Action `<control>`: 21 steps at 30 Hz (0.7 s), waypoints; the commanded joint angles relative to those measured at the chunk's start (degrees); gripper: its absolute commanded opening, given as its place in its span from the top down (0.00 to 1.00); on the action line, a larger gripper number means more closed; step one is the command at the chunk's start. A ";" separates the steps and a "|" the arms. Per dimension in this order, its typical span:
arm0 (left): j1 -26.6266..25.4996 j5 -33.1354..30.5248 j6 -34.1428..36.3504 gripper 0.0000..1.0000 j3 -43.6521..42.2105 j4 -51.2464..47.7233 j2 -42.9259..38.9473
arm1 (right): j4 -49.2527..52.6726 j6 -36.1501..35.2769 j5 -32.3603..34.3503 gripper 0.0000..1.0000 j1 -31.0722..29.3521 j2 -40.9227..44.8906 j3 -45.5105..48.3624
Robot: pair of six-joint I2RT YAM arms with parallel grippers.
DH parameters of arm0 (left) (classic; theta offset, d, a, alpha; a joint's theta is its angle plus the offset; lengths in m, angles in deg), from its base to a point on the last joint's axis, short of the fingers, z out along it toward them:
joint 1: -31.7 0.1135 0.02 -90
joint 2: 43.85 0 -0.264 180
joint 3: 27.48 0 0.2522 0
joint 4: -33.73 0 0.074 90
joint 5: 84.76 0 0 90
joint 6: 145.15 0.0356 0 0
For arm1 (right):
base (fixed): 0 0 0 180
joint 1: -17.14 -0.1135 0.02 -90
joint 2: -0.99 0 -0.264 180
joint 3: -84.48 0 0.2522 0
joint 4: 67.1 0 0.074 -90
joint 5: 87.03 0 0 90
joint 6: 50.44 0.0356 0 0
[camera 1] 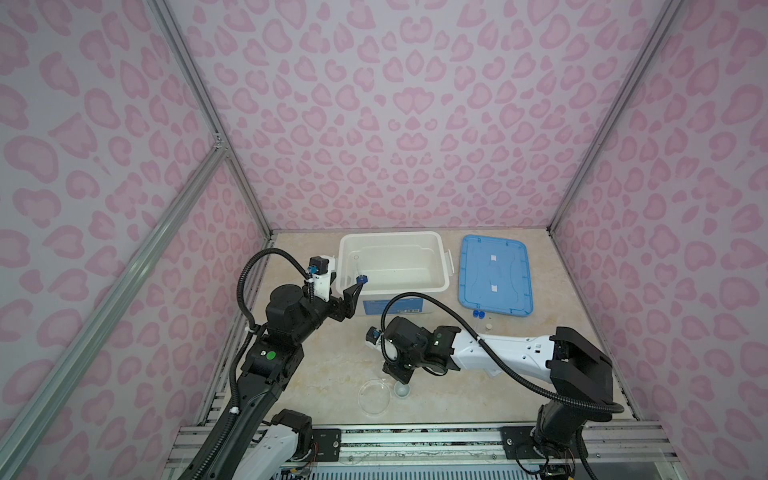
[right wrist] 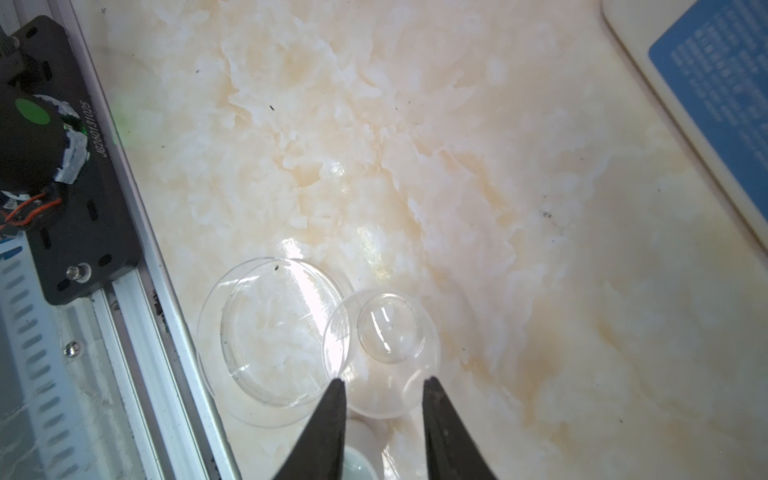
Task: Organize the chemistry lab equipment
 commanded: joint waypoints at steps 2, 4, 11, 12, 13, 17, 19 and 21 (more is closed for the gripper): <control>0.42 0.94 -0.21 0.20 -0.15 1.90 -0.11 | -0.24 -0.47 -0.31 0.69 0.93 -1.70 -0.20; 0.55 1.14 -0.12 0.20 -0.24 2.01 -0.06 | -0.40 -0.62 -0.66 0.69 1.29 -2.35 -0.36; 1.07 1.84 -0.30 0.21 -0.24 2.17 0.27 | -0.43 -1.51 -2.19 0.70 1.91 -4.68 -1.71; 1.13 1.93 -0.30 0.21 -0.24 2.17 0.30 | -0.32 -1.61 -2.37 0.70 1.91 -4.95 -1.86; 1.25 1.93 -0.29 0.21 -0.24 2.18 0.27 | -0.28 -1.71 -2.49 0.71 1.96 -5.21 -1.99; 1.64 2.19 -0.21 0.21 -0.37 2.38 0.50 | -1.51 -2.15 -3.07 0.72 2.25 -5.92 -1.55; 1.79 2.36 -0.30 0.21 -0.29 2.38 0.67 | -1.95 -2.20 -3.66 0.73 2.48 -6.44 -1.55; 2.00 2.40 -0.39 0.21 -0.24 2.38 0.61 | -1.72 -2.55 -3.95 0.75 2.68 -7.07 -2.01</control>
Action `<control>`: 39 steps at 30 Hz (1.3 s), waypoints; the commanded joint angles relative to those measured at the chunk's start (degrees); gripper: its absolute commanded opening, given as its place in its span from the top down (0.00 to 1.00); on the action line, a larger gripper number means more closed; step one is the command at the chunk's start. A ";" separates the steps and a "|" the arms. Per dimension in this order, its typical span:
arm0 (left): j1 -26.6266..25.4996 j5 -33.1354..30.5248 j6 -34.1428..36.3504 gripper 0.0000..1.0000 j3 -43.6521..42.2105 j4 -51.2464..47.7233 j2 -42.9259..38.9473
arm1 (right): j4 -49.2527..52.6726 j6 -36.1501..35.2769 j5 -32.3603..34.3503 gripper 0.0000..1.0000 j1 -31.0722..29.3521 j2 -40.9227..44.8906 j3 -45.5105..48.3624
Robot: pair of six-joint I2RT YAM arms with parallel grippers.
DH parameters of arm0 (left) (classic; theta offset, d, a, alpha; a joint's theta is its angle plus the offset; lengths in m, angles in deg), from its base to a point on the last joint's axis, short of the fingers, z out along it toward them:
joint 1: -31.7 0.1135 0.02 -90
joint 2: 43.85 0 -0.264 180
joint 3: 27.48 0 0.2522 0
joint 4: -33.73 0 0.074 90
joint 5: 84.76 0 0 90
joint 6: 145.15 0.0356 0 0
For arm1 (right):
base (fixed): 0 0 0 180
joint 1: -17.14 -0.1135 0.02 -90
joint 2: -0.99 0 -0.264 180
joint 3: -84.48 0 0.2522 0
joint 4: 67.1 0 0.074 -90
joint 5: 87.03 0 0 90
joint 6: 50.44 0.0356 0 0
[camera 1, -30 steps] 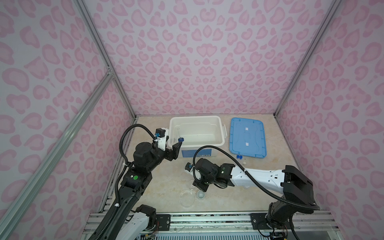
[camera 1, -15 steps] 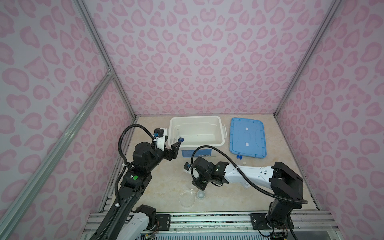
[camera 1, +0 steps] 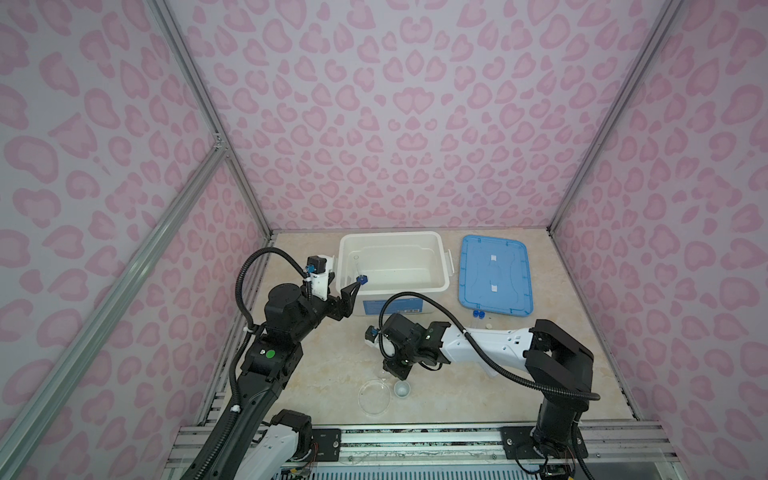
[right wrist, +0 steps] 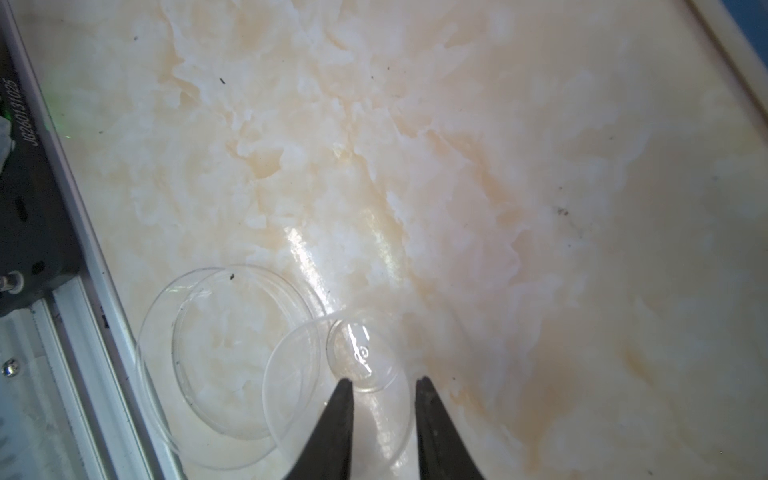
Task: Organize the chemistry lab equipment
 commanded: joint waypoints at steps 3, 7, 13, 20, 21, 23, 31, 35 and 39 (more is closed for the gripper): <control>0.39 0.82 -0.13 0.21 -0.15 2.40 -0.09 | -0.42 -1.61 -1.06 0.79 0.28 -1.53 -1.05; 0.55 0.98 -0.17 0.21 -0.16 2.51 0.12 | -0.05 -2.19 -1.36 0.84 0.48 -1.80 -1.50; 0.92 1.28 -0.02 0.22 -0.02 2.22 0.45 | 0.52 -3.07 -1.93 0.88 0.65 -1.62 -1.76; 1.04 1.33 0.02 0.22 -0.07 2.16 0.31 | 0.99 -3.11 -1.78 0.93 0.65 -1.47 -1.94; 1.01 1.34 0.00 0.22 -0.08 2.10 0.35 | 1.16 -3.16 -1.76 0.94 0.65 -1.37 -2.07; 1.06 1.34 -0.02 0.22 -0.06 2.02 0.36 | 1.80 -3.29 -1.75 0.94 0.70 -1.12 -2.50; 1.10 1.26 -0.01 0.22 -0.06 2.07 0.12 | 7.68 -6.06 -1.13 0.94 2.18 1.33 -6.33; 1.15 1.25 -0.01 0.22 0.02 2.07 -0.21 | 13.06 -8.54 -1.20 0.94 3.41 3.24 -9.73; 1.14 1.32 -0.18 0.22 0.01 2.16 -0.45 | 20.87 -11.94 -0.58 0.94 4.89 4.03 -16.26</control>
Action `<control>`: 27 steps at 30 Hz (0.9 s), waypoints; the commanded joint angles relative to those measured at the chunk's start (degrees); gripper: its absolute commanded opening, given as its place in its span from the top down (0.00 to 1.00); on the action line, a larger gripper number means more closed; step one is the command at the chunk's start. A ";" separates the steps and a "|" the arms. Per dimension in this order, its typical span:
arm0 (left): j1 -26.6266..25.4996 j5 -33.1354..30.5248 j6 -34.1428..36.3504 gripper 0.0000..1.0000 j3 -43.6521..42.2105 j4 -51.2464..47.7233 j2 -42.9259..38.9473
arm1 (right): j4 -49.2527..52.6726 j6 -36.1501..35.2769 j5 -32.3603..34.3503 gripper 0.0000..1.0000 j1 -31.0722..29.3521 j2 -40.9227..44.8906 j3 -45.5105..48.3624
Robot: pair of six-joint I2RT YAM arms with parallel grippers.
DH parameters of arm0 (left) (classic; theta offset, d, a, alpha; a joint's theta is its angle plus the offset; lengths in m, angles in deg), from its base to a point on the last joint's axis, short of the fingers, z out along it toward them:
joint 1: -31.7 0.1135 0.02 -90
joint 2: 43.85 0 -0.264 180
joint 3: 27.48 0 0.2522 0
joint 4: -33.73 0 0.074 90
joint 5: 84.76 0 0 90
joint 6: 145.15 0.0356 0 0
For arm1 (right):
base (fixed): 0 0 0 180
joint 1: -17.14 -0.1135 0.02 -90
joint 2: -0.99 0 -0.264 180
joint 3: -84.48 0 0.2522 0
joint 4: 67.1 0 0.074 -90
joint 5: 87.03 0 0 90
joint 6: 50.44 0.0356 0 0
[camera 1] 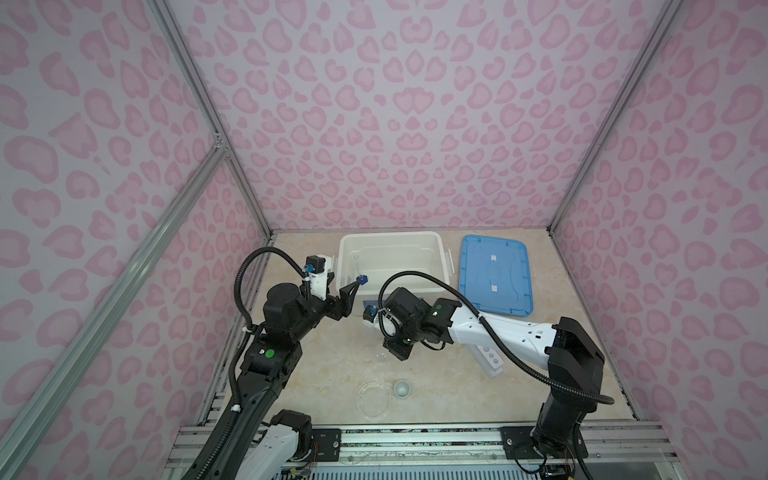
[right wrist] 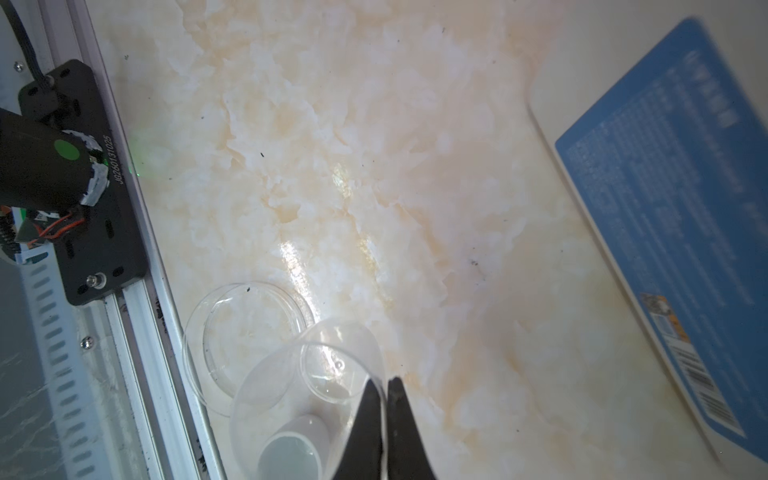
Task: Organize the chemistry lab equipment
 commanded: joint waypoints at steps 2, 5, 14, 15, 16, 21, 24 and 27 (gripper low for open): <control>0.09 0.19 -0.21 0.22 0.02 2.21 -0.38 | 8.57 -3.94 0.01 0.94 1.79 1.24 -3.78; 0.16 -0.07 -0.06 0.23 0.02 2.13 -0.66 | 12.53 -4.22 -2.11 0.95 3.16 1.56 -10.25; 0.39 0.54 -0.30 0.23 0.11 2.38 -0.66 | 16.06 -6.61 -1.02 0.94 8.32 -0.55 -23.27; 0.47 0.45 -0.24 0.23 0.11 2.32 -0.78 | 15.56 -7.00 -0.61 0.94 8.87 -1.31 -24.64; 0.44 0.45 -0.20 0.23 0.11 2.32 -0.84 | 15.47 -7.50 -0.18 0.95 9.38 -2.16 -25.99; 0.52 0.67 -0.43 0.23 0.10 2.49 -0.89 | 17.59 -9.75 2.87 0.95 11.83 -9.94 -36.11; 0.57 0.63 -0.43 0.23 0.11 2.49 -0.95 | 19.96 -10.81 4.36 0.95 12.88 -15.89 -43.57; 0.67 0.45 -0.21 0.23 0.28 2.35 -0.99 | 21.92 -11.12 5.46 0.95 13.57 -21.99 -51.21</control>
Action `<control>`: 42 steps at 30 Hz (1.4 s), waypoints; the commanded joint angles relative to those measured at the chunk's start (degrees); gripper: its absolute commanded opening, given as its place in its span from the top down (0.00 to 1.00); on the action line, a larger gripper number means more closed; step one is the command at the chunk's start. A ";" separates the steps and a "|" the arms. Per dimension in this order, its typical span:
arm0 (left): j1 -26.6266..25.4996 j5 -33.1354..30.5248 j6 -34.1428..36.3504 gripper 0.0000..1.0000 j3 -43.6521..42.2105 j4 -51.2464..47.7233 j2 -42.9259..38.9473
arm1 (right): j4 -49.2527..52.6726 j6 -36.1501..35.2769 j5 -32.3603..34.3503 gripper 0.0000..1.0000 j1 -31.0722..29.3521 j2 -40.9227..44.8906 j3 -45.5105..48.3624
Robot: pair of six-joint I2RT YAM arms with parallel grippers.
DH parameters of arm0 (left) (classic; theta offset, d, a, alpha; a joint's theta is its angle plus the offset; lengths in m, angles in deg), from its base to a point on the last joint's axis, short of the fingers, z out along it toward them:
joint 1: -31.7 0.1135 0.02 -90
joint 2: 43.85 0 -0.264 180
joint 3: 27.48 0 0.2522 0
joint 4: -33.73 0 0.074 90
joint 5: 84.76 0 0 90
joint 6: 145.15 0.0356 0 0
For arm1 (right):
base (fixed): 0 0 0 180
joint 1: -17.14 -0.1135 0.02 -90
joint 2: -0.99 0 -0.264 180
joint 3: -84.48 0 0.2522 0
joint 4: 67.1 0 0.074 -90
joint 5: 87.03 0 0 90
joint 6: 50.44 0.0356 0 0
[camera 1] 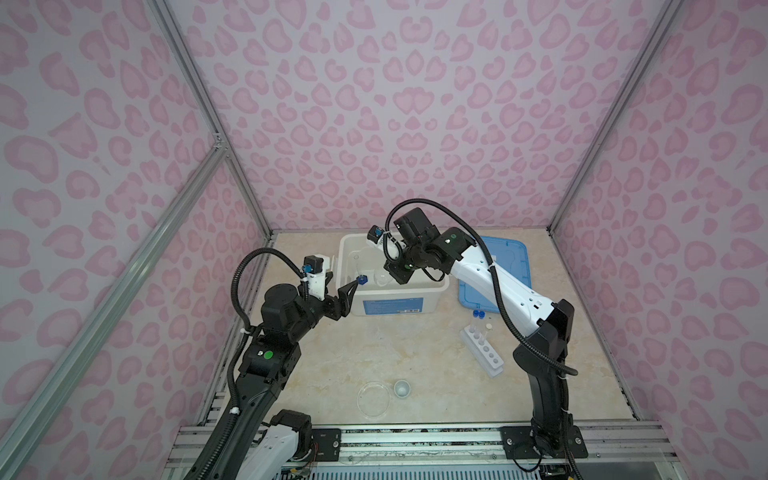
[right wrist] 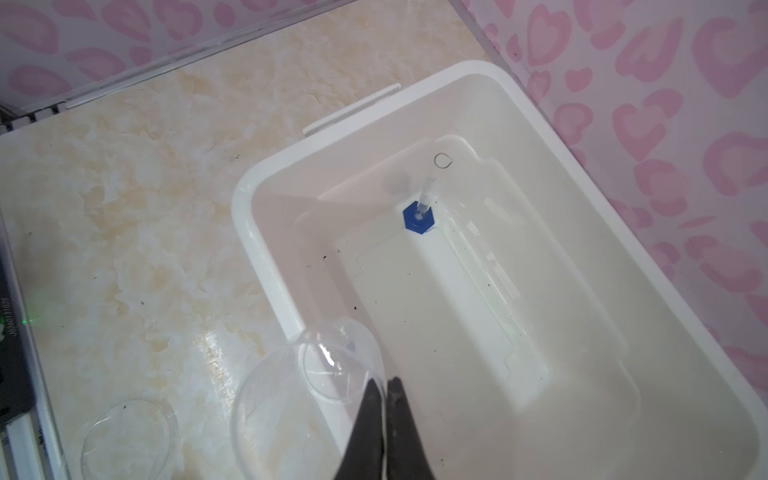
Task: Organize the chemistry lab equipment
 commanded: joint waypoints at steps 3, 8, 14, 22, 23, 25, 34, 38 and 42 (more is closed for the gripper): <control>0.28 -0.34 0.13 0.23 0.21 2.22 -0.66 | 3.08 -1.08 3.23 0.96 0.61 -8.52 -8.72; 0.71 -0.63 0.36 0.24 0.20 2.07 -0.87 | 1.39 -1.09 3.83 0.96 0.72 -15.65 -13.77; 1.30 -1.94 1.15 0.24 1.07 0.48 -2.03 | -1.51 -2.22 5.62 0.96 0.93 -22.37 -17.64; 1.51 -3.09 1.37 0.24 1.21 -1.20 -2.87 | -4.05 -4.29 1.93 0.96 1.03 -25.89 -18.91; 1.52 -3.19 1.37 0.24 1.16 -1.29 -2.91 | -4.33 -4.31 1.00 0.96 0.99 -26.34 -19.08; 1.61 -3.26 1.45 0.24 1.25 -1.53 -2.91 | -5.00 -4.29 -0.33 0.96 0.89 -26.90 -19.19; 1.73 -3.44 1.81 0.24 1.10 -1.87 -2.99 | -9.35 -5.16 -2.31 0.96 0.67 -30.68 -20.56; 1.76 -3.44 1.89 0.24 0.82 -1.73 -2.82 | -10.36 -5.22 -2.83 0.96 0.71 -31.37 -20.95; 1.85 -3.35 1.98 0.24 0.72 -1.55 -2.65 | -11.30 -5.34 -3.17 0.97 0.72 -32.16 -20.94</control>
